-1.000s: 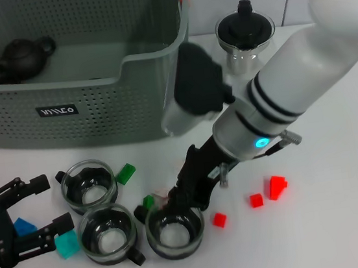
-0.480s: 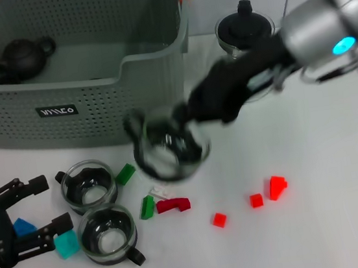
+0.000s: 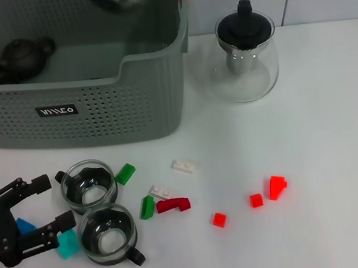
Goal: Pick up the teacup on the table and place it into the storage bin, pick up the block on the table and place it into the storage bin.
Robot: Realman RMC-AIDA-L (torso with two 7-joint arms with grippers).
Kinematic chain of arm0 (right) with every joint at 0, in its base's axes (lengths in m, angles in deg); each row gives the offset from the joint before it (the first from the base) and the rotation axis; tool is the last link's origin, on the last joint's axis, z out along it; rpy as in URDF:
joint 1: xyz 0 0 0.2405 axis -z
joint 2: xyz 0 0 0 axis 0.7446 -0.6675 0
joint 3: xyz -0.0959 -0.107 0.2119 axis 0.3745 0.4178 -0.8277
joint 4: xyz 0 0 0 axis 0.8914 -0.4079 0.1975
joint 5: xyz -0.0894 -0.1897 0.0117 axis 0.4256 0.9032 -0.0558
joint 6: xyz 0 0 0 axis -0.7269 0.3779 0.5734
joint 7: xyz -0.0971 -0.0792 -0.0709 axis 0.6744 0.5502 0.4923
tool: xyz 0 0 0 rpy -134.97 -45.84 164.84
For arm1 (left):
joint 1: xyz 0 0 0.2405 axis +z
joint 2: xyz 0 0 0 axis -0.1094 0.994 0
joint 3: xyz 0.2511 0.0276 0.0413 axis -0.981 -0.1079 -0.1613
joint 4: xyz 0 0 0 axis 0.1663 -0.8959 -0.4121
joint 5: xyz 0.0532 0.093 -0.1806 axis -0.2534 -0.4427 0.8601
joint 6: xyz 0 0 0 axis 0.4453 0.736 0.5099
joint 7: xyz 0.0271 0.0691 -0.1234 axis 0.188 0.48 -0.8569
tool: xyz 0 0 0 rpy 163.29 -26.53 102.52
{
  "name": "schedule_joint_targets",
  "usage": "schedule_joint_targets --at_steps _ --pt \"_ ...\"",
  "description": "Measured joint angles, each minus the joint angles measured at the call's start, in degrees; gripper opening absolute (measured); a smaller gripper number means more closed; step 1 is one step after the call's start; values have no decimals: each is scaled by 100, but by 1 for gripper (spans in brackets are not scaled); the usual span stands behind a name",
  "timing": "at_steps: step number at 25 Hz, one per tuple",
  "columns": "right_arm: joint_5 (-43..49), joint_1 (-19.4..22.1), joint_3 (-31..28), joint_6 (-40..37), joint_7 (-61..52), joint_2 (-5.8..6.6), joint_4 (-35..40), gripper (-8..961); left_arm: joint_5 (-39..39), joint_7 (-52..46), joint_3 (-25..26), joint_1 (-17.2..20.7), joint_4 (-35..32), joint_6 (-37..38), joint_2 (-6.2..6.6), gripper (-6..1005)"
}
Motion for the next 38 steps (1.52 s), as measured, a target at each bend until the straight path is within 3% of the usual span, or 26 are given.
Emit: schedule_joint_targets --at_steps 5,14,23,38 --pt "499 -910 569 1704 -202 -2 -1374 62 1 0 1 30 22 -58 -32 904" --pt "1059 -2888 1408 4324 -202 -50 -4803 63 -32 -4 -15 2 166 -223 -45 905" --pt "1044 -2991 2172 4526 -202 -91 -5142 64 -44 -27 -51 -23 214 -256 -55 905" --pt "1082 -2860 2210 4307 -507 -23 -4921 66 -44 -36 -49 -2 213 -252 -69 904"
